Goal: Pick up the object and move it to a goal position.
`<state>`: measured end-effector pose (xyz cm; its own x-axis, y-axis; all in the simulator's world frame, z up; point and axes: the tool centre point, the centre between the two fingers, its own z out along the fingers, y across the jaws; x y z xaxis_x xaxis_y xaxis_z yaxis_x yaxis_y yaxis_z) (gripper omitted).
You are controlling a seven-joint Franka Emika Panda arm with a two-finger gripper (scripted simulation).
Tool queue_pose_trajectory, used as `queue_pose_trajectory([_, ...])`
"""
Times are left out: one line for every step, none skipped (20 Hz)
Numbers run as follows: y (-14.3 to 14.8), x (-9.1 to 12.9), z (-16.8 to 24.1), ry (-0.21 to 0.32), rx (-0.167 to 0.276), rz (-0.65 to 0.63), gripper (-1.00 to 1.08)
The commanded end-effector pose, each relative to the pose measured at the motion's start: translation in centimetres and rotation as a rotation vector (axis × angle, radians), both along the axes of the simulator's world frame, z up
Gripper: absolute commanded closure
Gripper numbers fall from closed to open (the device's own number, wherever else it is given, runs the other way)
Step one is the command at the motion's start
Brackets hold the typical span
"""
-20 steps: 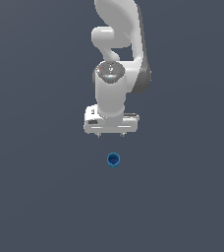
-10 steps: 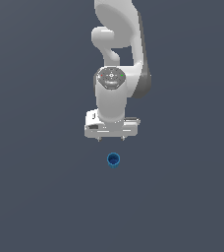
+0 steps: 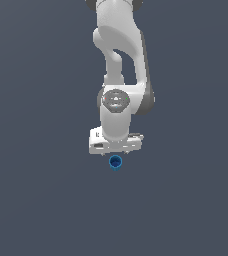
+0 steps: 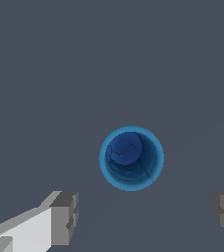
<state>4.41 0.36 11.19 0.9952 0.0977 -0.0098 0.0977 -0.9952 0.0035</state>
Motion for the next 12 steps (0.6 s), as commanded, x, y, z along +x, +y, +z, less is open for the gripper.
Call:
queue_pose_trajectory([0.2,0.7,-0.9,-0.005,0.002,0.009,-0.92])
queue_pose_trajectory([0.2,0.9,-1.2,-0.006,0.002,0.012,-0.92])
queue_pose_trajectory([0.2,1.1,-1.5,-0.007,0.003,0.015,-0.92])
queue_pose_trajectory([0.3,1.3,-1.7,-0.007,0.003,0.017,-0.92])
queue_pose_trajectory([0.3,1.4,-1.8,-0.008,0.004,0.018,-0.92])
queue_pose_trajectory([0.3,1.5,-2.0,-0.009,0.004,0.019,-0.92])
queue_pose_trajectory([0.3,1.6,-2.1,-0.009,0.004,0.020,-0.92])
queue_pose_trajectory([0.4,1.6,-2.1,-0.009,0.004,0.021,-0.92])
queue_pose_trajectory([0.4,1.6,-2.2,-0.009,0.004,0.021,-0.92])
queue_pose_trajectory([0.3,1.5,-2.1,-0.008,0.004,0.020,-0.92])
queue_pose_trajectory([0.3,1.5,-2.1,-0.008,0.004,0.020,-0.92])
queue_pose_trajectory([0.3,1.5,-2.2,-0.008,0.004,0.020,-0.92])
